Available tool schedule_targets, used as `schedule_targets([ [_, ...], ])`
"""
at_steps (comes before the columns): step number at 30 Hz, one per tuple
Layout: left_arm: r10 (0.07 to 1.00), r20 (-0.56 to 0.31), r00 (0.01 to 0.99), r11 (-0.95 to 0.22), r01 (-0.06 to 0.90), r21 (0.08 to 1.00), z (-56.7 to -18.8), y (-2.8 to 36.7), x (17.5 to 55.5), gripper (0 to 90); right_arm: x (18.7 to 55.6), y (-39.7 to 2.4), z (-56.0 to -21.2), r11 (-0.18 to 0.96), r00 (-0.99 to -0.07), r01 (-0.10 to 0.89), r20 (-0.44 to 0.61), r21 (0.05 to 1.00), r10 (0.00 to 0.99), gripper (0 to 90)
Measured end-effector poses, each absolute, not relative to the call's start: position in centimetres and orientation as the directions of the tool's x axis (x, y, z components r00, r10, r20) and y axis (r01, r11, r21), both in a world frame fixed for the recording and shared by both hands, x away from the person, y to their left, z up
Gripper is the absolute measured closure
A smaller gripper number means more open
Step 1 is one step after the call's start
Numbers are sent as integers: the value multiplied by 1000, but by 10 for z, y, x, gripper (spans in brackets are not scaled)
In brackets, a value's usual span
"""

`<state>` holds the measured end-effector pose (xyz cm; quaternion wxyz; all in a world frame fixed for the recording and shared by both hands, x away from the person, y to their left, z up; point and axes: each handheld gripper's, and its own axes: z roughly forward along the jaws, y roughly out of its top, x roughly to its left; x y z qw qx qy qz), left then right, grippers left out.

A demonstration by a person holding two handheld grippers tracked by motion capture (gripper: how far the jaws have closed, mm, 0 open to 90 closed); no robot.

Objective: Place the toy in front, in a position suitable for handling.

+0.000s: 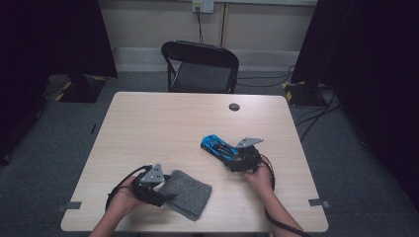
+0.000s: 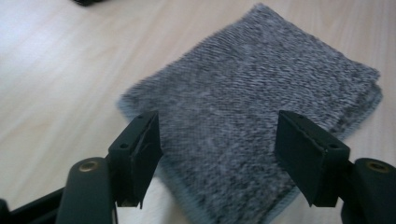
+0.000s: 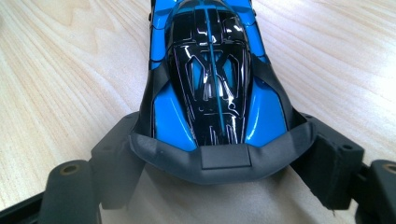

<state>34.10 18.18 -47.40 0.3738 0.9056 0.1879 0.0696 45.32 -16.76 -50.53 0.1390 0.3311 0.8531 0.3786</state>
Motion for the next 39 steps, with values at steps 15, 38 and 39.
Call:
schedule_targets([
  [15, 454, -43, 890, -654, 366, 662, -485, 172, 343, 436, 452, -171, -505, 498, -748, 456, 14, 738, 663, 236],
  [38, 615, -117, 780, -519, 512, 684, -458, 179, 353, 773, 452, -171, -505, 498, -747, 456, 14, 738, 664, 235],
  [39, 621, -125, 774, -507, 519, 688, -457, 181, 355, 772, 452, -171, -505, 498, -748, 456, 14, 738, 664, 235],
])
